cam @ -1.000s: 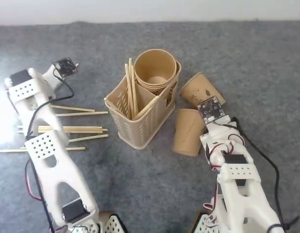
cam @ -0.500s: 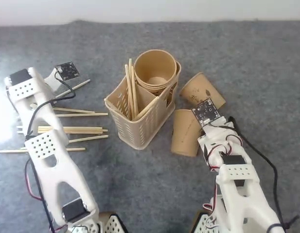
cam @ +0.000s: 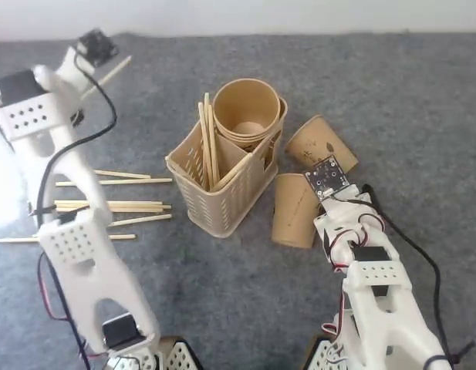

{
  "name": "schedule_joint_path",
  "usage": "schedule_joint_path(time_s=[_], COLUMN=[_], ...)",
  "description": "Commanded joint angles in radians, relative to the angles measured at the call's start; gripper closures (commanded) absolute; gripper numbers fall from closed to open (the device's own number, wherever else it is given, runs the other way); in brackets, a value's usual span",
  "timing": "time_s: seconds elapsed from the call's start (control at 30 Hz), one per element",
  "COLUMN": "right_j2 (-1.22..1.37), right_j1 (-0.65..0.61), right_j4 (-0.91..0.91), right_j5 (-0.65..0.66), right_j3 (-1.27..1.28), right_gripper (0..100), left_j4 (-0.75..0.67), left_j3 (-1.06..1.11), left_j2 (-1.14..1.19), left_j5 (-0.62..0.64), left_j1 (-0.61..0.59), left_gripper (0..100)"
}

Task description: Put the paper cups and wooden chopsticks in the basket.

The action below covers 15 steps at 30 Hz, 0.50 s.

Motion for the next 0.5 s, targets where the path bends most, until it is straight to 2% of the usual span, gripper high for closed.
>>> schedule_joint_path(time_s=[0.0,0.1,0.27,0.37,0.47], right_j2=[-0.022,-0.022,-0.022,-0.022,-0.022], right_j1=[-0.008,-0.007,-0.007,-0.005,-0.005], right_j4=[-0.018,-0.018,-0.018,-0.015,-0.015], right_j5=[0.012,0.012,0.011,0.011,0.011], right_j3=[-0.011,-0.012,-0.012,-0.012,-0.012], right_gripper=[70.7,70.7,70.7,70.7,70.7], left_j4=[0.026,0.025,0.021,0.020,0.002], left_j3=[0.139,0.217,0.245,0.249,0.246], left_j2=[-0.307,-0.473,-0.726,-0.836,-0.905], left_j5=[0.123,0.236,0.437,0.542,0.667], left_j1=[0.078,0.147,0.336,0.453,0.514], left_gripper=[99,99,99,99,99])
